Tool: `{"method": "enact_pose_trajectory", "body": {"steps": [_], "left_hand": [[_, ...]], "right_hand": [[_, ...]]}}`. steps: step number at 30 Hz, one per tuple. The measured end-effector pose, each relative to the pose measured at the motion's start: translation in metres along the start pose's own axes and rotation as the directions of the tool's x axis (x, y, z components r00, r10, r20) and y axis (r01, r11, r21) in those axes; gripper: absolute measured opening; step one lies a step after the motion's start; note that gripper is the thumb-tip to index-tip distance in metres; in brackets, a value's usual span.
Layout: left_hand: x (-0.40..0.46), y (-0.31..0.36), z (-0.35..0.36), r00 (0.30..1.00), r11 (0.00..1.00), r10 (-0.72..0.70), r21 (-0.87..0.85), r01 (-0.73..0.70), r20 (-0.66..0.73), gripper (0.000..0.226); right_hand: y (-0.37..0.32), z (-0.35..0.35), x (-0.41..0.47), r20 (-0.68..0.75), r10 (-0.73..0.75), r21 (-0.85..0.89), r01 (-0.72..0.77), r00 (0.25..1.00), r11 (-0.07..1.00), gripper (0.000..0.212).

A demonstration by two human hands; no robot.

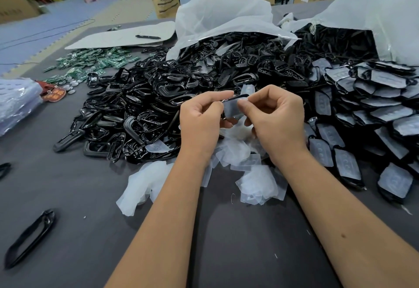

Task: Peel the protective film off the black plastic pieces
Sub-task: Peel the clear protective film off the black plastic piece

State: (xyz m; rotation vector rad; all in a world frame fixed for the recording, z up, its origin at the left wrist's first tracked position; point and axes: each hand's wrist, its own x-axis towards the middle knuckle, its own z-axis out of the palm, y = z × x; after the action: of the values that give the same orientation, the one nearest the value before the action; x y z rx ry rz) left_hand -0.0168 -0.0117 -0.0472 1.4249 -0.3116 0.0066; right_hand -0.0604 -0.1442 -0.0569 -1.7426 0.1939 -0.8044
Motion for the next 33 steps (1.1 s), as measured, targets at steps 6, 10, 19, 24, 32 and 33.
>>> {"method": "enact_pose_trajectory", "body": {"steps": [6,10,19,24,32,33], "left_hand": [[-0.0013,0.0014,0.0017,1.000,1.000,-0.006,-0.013,0.006,0.001,0.036],[-0.0004,0.0042,0.0023,1.000,1.000,-0.012,-0.009,0.012,0.003,0.037],[-0.0014,0.0092,0.0066,0.996,0.990,0.080,0.115,-0.083,0.030,0.021],[0.0004,0.0068,0.0065,0.995,0.985,0.097,0.140,-0.098,0.017,0.021],[0.0032,0.0043,0.0029,0.998,0.998,0.064,0.025,-0.064,0.012,0.024],[0.0039,0.0047,0.0018,0.998,0.998,0.055,0.009,-0.055,0.014,0.024]], "right_hand": [[-0.0044,0.0021,-0.0005,-0.075,-0.042,-0.136,0.032,0.996,0.990,0.016],[-0.0038,0.0012,0.0014,-0.133,0.001,-0.104,-0.015,0.991,0.994,0.015],[-0.0019,-0.0003,0.0012,-0.112,0.042,0.023,-0.040,0.993,0.999,0.012],[0.0011,-0.0001,0.0026,-0.112,0.050,0.025,-0.047,0.992,0.999,0.014],[0.0018,-0.0009,0.0017,-0.080,0.080,0.048,-0.076,0.994,0.996,0.028],[0.0011,-0.0018,0.0025,-0.049,0.107,0.095,-0.102,0.993,0.990,0.029]]}}
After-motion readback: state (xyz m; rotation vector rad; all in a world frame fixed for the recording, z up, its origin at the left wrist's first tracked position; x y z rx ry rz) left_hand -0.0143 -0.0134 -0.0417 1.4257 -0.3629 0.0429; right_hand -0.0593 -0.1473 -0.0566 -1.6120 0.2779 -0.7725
